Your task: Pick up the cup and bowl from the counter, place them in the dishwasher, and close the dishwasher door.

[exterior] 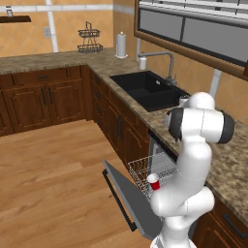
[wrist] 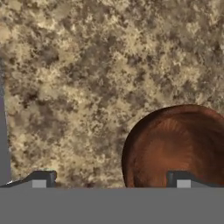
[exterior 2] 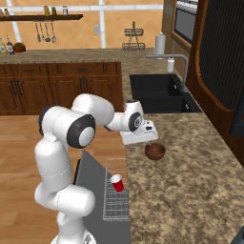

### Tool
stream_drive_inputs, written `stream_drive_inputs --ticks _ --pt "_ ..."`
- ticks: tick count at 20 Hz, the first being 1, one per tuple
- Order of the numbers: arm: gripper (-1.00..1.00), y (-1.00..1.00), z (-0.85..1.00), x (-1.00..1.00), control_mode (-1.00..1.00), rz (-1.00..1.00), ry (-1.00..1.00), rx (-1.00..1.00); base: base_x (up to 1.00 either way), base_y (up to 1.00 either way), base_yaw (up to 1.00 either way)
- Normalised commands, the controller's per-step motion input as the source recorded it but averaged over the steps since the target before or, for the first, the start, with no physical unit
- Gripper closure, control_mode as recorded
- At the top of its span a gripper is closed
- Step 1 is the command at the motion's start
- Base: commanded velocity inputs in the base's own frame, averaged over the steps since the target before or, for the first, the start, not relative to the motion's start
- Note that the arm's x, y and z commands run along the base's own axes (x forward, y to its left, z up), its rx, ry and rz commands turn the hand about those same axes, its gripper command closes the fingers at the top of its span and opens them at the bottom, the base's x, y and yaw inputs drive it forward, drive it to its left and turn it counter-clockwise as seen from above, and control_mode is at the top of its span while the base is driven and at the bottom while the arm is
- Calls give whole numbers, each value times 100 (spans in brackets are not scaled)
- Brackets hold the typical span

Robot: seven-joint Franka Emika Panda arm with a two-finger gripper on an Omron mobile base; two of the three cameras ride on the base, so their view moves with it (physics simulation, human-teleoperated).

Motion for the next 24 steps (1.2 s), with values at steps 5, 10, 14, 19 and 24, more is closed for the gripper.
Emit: stream_drive_inputs --ticks 5,10,14,19,24 --pt "-100 -41 -12 24 -100 1 6 3 0 0 0" --pt "-100 -29 -23 10 -100 3 4 2 0 0 0" --pt "100 -3 -48 -14 -100 0 2 0 0 0 0" --pt "100 4 -62 -35 -100 0 1 0 0 0 0" --pt "100 13 -20 -35 -100 0 0 1 0 0 0"
